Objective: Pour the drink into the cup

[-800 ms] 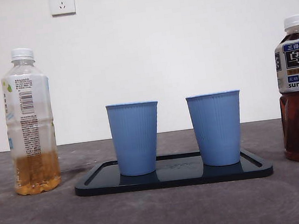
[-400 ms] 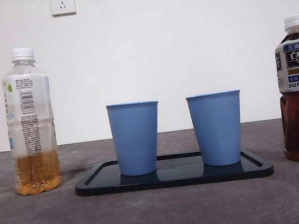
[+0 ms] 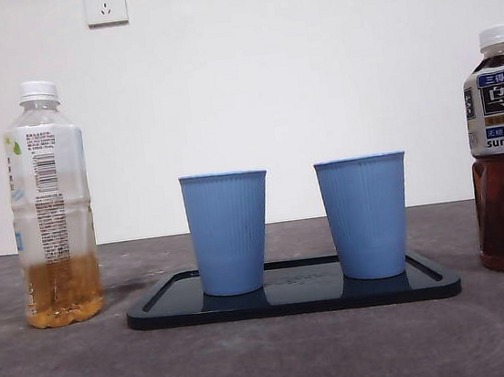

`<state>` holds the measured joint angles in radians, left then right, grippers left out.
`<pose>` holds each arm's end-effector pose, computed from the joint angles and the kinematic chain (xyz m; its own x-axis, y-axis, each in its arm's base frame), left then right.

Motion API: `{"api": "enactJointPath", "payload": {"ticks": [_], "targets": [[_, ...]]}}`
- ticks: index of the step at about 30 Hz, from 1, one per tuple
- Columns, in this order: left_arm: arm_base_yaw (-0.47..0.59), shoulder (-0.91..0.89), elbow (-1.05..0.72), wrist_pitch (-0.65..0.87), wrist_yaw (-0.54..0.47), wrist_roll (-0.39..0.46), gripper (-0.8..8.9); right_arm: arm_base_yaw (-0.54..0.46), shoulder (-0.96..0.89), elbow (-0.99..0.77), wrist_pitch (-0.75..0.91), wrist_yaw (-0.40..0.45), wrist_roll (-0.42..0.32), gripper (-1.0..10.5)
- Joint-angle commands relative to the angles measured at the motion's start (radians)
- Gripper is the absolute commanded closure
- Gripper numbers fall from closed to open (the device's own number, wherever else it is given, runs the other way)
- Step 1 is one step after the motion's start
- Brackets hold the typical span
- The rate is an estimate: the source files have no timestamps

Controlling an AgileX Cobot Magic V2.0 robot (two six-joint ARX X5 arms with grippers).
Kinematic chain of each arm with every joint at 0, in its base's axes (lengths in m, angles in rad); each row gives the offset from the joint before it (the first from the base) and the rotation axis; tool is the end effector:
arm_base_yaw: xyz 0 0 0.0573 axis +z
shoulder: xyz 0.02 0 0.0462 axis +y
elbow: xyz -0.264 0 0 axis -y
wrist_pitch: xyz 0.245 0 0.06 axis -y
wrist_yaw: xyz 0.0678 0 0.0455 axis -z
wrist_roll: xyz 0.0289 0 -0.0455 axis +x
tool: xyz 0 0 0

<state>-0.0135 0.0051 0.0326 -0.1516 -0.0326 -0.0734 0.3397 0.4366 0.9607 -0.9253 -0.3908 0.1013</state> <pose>0.0952 -0.0003 0.1596 0.9921 0.0192 -0.1237 -0.0279 0.9972 -0.0687 0.0434 0.0270 0.3528 0.6756 0.6428 -0.3611 -0.5982 0.7642 0.2411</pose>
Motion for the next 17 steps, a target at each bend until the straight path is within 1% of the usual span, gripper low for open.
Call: {"api": "enactJointPath", "payload": {"ticks": [1,3,5,7,9,10,14,17], "targets": [[-0.001,-0.002,-0.021,0.011,-0.005,-0.010,7.87,-0.045,-0.014,-0.008,0.042,0.045,-0.066,9.3],[-0.001,-0.002,-0.021,0.011,-0.005,-0.010,7.87,-0.109,-0.046,-0.063,0.094,0.079,-0.101,9.3],[-0.001,-0.002,-0.021,0.011,-0.005,-0.010,7.87,-0.174,-0.087,-0.148,0.179,0.097,-0.112,9.3],[-0.001,-0.002,-0.021,0.011,-0.005,-0.010,7.87,-0.229,-0.135,-0.260,0.309,0.144,-0.117,9.3],[-0.001,-0.002,-0.021,0.011,-0.005,-0.010,7.87,-0.276,-0.196,-0.400,0.459,0.205,-0.140,9.3],[-0.001,-0.002,-0.021,0.011,-0.005,-0.010,7.87,-0.293,-0.221,-0.457,0.518,0.223,-0.140,9.3],[-0.001,-0.002,-0.021,0.011,-0.005,-0.010,7.87,-0.356,-0.307,-0.684,0.748,0.240,-0.140,9.3],[-0.001,-0.002,-0.021,0.011,-0.005,-0.010,7.87,-0.380,-0.354,-0.797,0.831,0.281,-0.139,9.3]]}}
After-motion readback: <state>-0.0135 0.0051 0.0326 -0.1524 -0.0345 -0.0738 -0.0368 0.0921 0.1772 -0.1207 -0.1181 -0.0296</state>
